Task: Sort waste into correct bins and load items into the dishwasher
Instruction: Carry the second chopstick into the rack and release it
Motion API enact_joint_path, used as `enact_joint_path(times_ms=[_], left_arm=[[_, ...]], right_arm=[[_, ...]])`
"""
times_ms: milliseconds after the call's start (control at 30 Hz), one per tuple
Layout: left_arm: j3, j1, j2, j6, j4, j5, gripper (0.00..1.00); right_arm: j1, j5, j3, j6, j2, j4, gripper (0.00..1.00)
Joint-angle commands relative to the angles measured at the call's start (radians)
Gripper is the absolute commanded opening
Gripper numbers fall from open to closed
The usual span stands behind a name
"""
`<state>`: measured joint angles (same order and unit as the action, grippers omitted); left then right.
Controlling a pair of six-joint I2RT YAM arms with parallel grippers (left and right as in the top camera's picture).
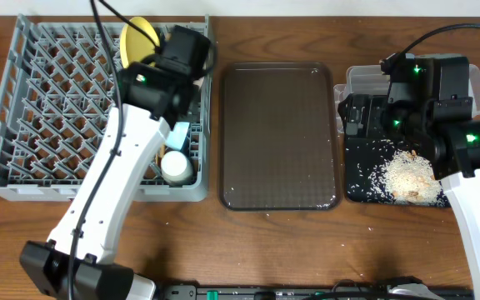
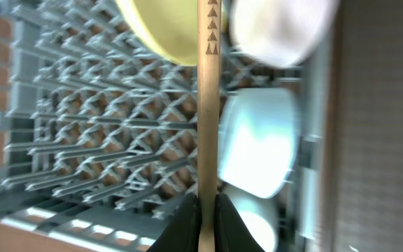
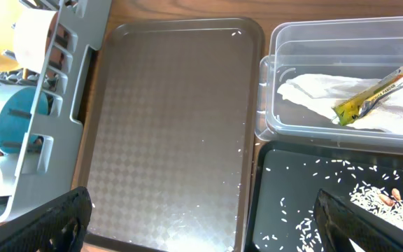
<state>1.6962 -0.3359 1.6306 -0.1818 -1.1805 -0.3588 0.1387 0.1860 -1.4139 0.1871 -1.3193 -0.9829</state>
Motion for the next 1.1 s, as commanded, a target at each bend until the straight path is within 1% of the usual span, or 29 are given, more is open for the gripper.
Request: enact_joint_path(times_ms=[0,233,333,400,567,800,867,900,967,1067], left_arm=[[-0.036,0.087,0.030,0.045,0.003,-0.061,0.08],[-0.074,0.196,0.090,0.101,0.041,-0.032,0.08],[-0.074,0.215,0.139,0.156,0.053,0.019,0.08],[-0.074,0.215,0.163,0.171,0.060,0.040,0.08],[-0.074,0.215,0.193,0.169,0.063,0.063,0.08],[-0.074,0.215,0.195,0.113,0.063,0.063,0.12],[-0.074,0.215,0.195,0.113,0.064,0.063,0.17],[-0.074,0.215,0.195,0.113,0.064,0.063,0.23],[-0.074,0.215,0.195,0.113,0.063,0.063,0.32],[-0.074,0.215,0.195,0.113,0.063,0.063,0.34]], right_arm=[[-0.018,0.002,-0.009,0.011,-0.003,-0.001,0.99],[-0.018,0.002,-0.009,0.011,-0.003,-0.001,0.99],[-0.018,0.002,-0.009,0.010,-0.003,-0.001,0.99],[-0.018,0.002,-0.009,0.010,-0.003,-0.001,0.99],[-0.018,0.002,-0.009,0.010,-0.003,-0.001,0.99],[-0.018,0.002,-0.009,0.010,-0.003,-0.001,0.99],[-0.018,0.002,-0.009,0.011,-0.003,-0.001,0.99],[-0.018,0.002,-0.009,0.011,-0.003,-0.001,0.99],[-0.018,0.002,-0.009,0.010,-0.003,-0.001,0.99],[-0.018,0.002,-0.009,0.011,-0.003,-0.001,0.99]])
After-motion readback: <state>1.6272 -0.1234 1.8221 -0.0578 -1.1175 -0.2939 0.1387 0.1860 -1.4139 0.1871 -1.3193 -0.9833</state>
